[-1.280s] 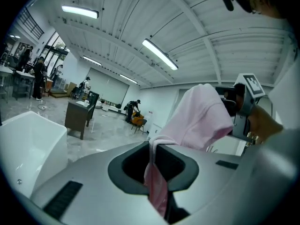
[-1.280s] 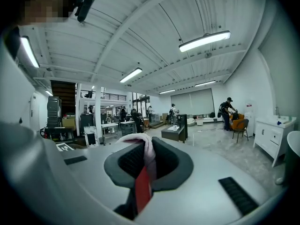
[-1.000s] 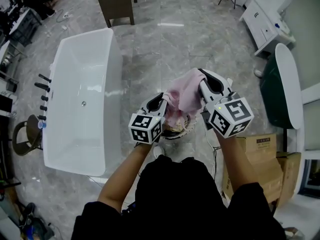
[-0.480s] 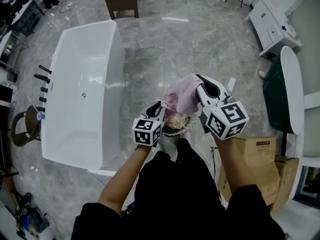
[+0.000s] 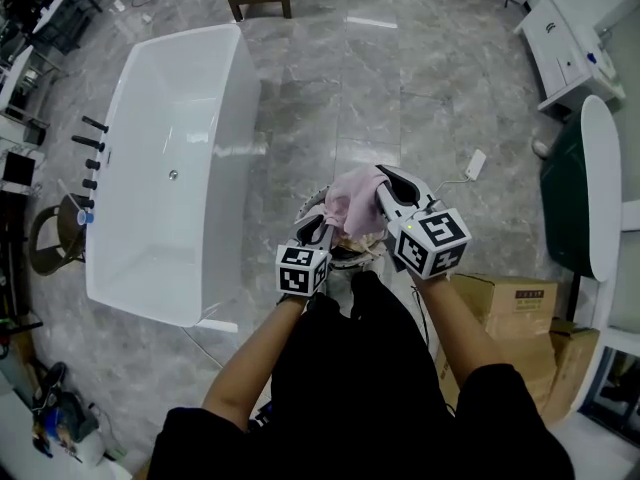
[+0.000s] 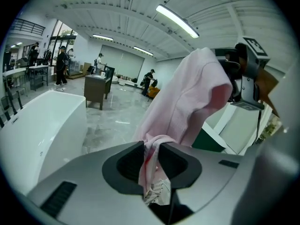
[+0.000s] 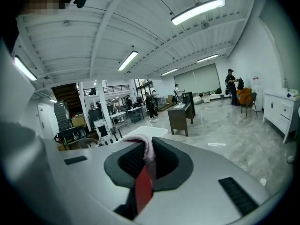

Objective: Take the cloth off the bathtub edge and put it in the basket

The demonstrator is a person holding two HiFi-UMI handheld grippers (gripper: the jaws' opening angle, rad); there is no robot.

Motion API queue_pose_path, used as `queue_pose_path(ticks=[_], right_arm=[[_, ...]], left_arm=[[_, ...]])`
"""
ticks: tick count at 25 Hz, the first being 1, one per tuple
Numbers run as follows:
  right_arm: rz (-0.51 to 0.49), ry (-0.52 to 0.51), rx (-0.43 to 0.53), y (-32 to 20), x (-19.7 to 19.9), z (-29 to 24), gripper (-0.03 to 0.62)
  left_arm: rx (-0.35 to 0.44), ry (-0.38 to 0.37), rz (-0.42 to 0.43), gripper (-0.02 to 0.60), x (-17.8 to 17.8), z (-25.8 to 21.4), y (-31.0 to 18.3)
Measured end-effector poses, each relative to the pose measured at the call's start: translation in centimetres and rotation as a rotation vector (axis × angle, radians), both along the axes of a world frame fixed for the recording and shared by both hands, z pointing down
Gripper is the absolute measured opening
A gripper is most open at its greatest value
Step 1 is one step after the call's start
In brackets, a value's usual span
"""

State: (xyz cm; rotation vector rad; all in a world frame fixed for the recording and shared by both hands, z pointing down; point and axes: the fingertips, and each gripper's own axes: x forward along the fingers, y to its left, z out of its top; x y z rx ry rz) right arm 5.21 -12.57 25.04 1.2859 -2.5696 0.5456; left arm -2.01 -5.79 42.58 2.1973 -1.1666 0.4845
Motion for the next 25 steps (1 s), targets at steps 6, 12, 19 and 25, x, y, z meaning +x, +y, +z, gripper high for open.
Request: queue_pose_path(ticks=[6, 12, 19, 25], right_arm=[[-0.025, -0.03, -0.129, -1.7, 2.7, 7.0, 0.041], [-0.115, 0.03, -0.217, -3.1, 3.5, 13.6, 0.04], [-0.175, 0.002, -0.256, -5.1, 3.0, 18.5, 0.041], [-0.218, -0.042, -0.329, -4.2, 3.3, 24.6, 0.041]], left_arm=[[-0.085, -0.025, -0.021, 0.123, 2.8, 5.0, -0.7], [-0.143, -0.031, -0.059, 0.14, 4.0, 9.6, -1.6], [-0.28, -0.028, -0.028, 0.152, 6.6, 17.2, 2.1], [-0.315, -0.005, -0.061, 0.152, 8.6, 22.1, 4.0]])
